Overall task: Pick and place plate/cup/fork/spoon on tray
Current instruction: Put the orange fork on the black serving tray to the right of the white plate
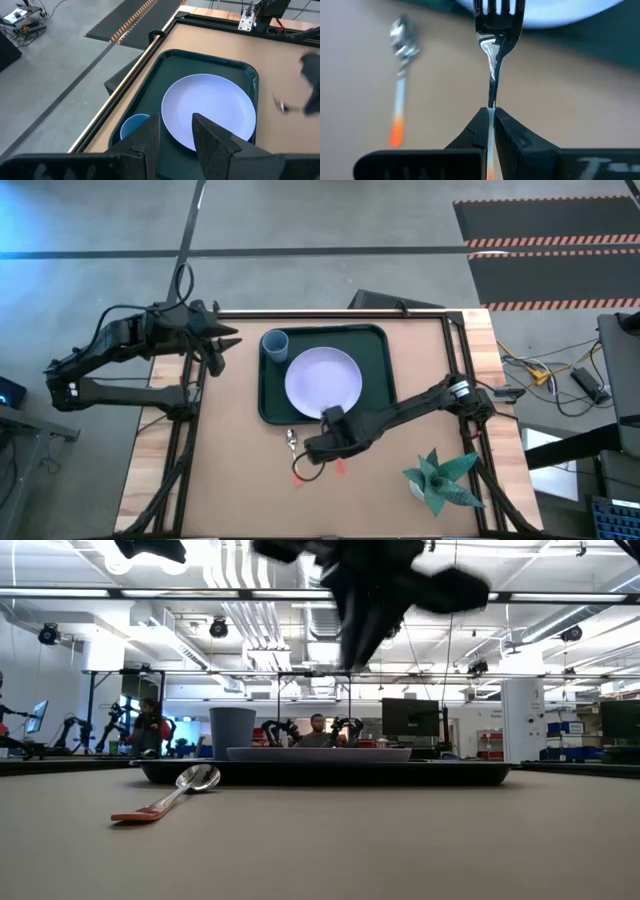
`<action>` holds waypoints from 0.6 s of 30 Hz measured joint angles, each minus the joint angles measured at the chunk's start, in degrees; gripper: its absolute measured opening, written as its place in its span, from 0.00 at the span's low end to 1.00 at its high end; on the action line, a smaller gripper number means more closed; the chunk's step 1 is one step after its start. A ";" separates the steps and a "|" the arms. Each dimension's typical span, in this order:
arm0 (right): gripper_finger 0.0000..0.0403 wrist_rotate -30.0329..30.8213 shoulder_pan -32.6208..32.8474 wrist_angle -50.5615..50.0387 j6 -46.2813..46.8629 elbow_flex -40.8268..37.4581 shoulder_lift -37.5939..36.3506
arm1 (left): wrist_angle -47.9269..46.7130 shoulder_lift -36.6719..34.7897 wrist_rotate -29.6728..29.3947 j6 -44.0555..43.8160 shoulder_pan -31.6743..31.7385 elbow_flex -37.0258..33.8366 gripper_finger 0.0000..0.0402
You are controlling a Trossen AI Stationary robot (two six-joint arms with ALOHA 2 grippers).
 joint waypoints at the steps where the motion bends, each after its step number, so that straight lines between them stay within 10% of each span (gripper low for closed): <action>1: 0.02 1.42 -0.14 -4.52 0.00 1.94 -0.04 | 0.00 0.03 0.01 0.01 0.00 0.00 0.24; 6: 0.02 3.73 -2.54 -21.99 0.11 7.90 -0.19 | 0.00 0.10 0.00 0.03 0.00 0.00 0.24; 18: 0.02 9.71 -13.67 -21.40 -13.86 1.81 -8.23 | -0.99 -0.28 0.00 0.03 -0.04 -0.17 0.24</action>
